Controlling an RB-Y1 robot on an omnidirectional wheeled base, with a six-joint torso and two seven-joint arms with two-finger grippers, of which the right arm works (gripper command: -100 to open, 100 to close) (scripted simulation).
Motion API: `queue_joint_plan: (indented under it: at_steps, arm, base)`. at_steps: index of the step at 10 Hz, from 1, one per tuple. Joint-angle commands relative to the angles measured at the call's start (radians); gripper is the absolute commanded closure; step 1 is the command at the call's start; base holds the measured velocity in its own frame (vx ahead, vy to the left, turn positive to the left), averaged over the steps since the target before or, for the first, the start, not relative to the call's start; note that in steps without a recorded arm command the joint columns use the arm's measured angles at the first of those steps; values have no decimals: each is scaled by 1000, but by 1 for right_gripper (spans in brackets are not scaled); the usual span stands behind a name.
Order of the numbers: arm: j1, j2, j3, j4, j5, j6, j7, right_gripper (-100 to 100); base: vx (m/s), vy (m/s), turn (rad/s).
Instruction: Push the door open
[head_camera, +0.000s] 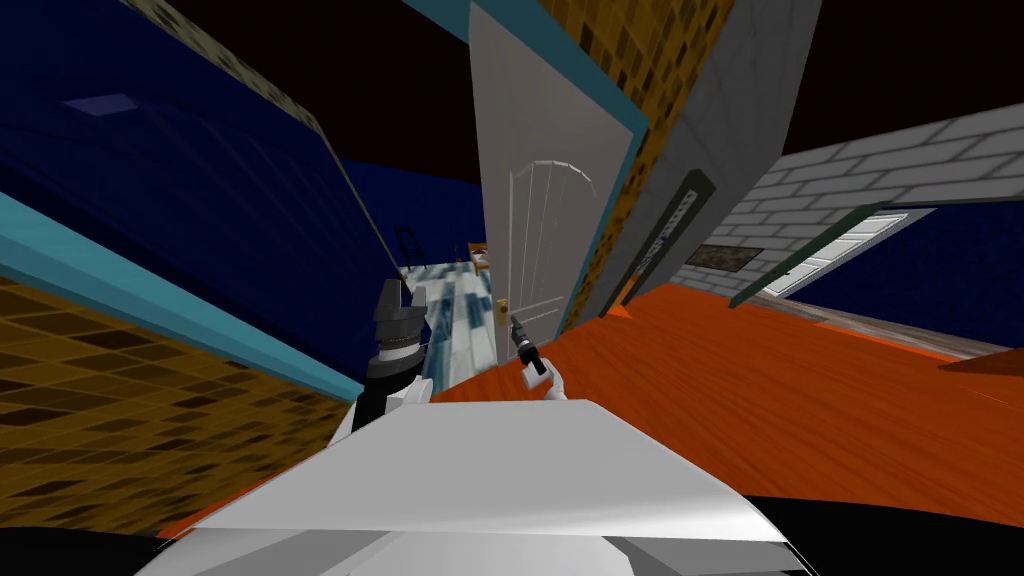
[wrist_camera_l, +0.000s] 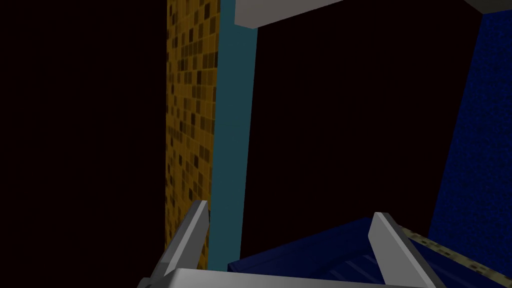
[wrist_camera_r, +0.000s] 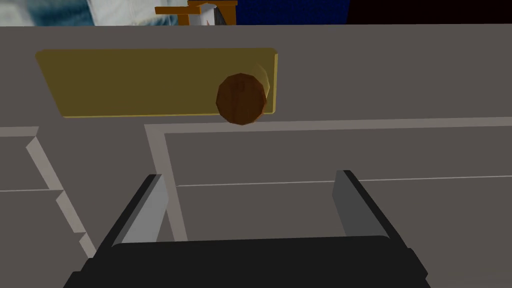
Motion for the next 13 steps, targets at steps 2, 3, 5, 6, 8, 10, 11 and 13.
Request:
queue_joint_plan:
  at_steps: [2, 3, 5, 6, 8, 10, 11, 13]
  arm:
    - [-6, -9, -7, 11, -2, -5, 0, -100]
    - [-9, -9, -11, 17, -2, -7, 0, -100]
    - [-15, -2, -18, 28, -4, -12, 1, -100]
    - [-18, 3, -21, 33, -4, -14, 2, -100]
    - [-19, 8, -22, 36, -4, -15, 2, -100]
    - [-19, 8, -22, 36, -4, -15, 2, 100]
    - [-19, 8, -22, 36, -4, -15, 2, 100]
    - [-19, 8, -22, 36, -4, -15, 2, 100]
  base:
    - [195, 60, 21]
    - [197, 77, 30]
    - [203, 61, 24]
    - [186, 69, 33]
    - [125, 49, 12]
    - [-14, -7, 5]
    - [-10, -7, 11]
    - [0, 0, 0]
